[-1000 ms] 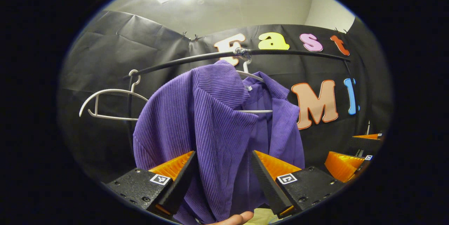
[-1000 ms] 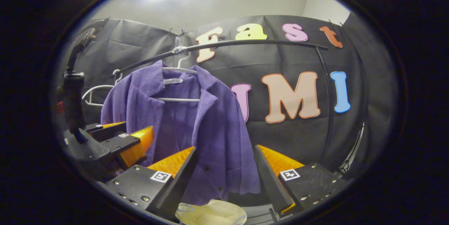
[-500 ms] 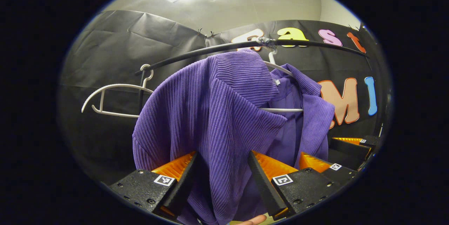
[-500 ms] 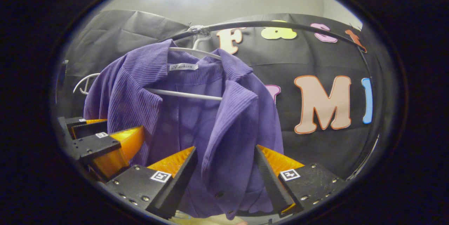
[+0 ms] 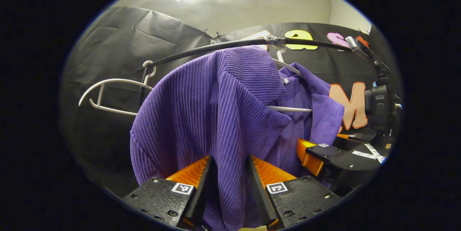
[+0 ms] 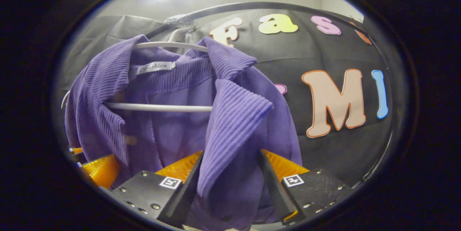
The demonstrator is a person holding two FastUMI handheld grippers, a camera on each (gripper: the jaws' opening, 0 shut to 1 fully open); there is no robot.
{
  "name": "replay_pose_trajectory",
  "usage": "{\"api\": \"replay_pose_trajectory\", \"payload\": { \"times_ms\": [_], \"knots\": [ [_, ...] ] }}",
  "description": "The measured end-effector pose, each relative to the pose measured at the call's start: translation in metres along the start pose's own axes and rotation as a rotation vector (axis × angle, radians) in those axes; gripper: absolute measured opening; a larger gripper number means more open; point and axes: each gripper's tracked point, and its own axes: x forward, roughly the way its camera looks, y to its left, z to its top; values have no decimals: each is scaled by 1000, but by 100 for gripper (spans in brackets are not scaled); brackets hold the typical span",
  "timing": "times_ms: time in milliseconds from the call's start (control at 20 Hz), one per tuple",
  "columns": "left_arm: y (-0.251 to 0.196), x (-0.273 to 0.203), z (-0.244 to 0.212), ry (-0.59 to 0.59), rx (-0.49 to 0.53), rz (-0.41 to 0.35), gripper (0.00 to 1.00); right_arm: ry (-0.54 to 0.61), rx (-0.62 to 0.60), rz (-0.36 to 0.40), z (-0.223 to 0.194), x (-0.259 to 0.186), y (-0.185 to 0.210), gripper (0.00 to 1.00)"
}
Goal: Grasp the clothes on the hanger with both hands and then place them into the laundry hamper below.
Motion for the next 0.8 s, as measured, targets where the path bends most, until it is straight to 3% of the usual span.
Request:
{"api": "replay_pose_trajectory", "payload": {
  "times_ms": [100, 200, 250, 400, 500, 800],
  "knots": [
    [1, 2, -4, 27, -18, 12, 52, -17, -3, 27, 7, 2, -3, 70],
    [2, 4, -5, 41, -3, 35, 36, -3, -9, 75, 5, 8, -6, 63],
    [3, 6, -5, 40, 16, 53, 28, -8, 1, 30, 9, 8, -21, 48],
    [1, 7, -5, 33, 108, 88, 4, 18, 105, 95, 5, 12, -23, 3],
    [-7, 2, -7, 49, 121, 64, 0, -2, 137, 119, 10, 6, -24, 3],
    [-23, -29, 9, 98, -26, -86, 0, -6, 29, 19, 26, -10, -41, 3]
  ]
}}
